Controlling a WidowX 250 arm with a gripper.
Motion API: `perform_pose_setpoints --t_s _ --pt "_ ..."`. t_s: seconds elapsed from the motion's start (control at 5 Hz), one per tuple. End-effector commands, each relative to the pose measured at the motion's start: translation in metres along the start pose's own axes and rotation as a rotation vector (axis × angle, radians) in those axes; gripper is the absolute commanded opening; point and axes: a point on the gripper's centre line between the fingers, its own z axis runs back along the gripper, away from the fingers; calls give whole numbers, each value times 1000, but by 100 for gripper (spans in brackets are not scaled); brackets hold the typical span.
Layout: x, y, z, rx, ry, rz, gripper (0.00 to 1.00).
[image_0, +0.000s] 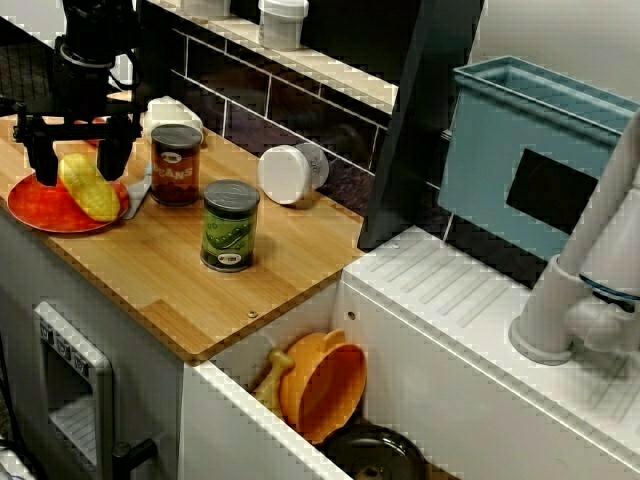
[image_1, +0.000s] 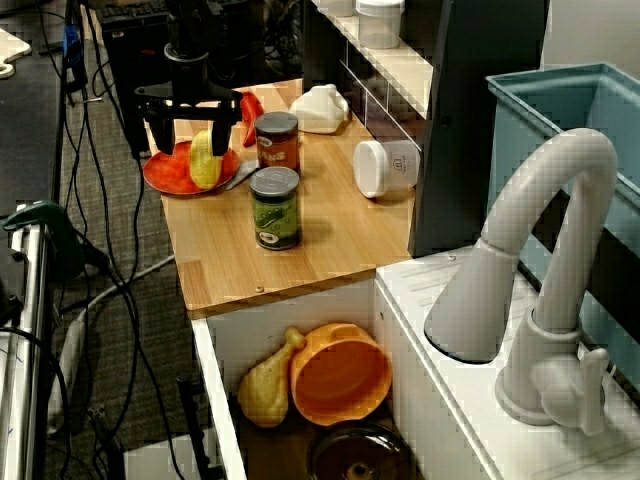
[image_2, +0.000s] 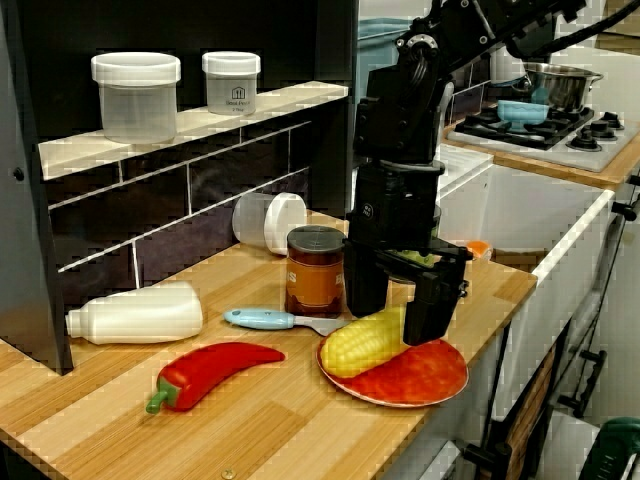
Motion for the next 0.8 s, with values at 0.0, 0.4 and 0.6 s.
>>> perform_pose_setpoints --t_s 0.0,0.4,0.6 --pt "0 0 0 0 0 0 100" --pt "7 -6 -4 17 53 67 100" --pt "10 -10 -13 28 44 77 100"
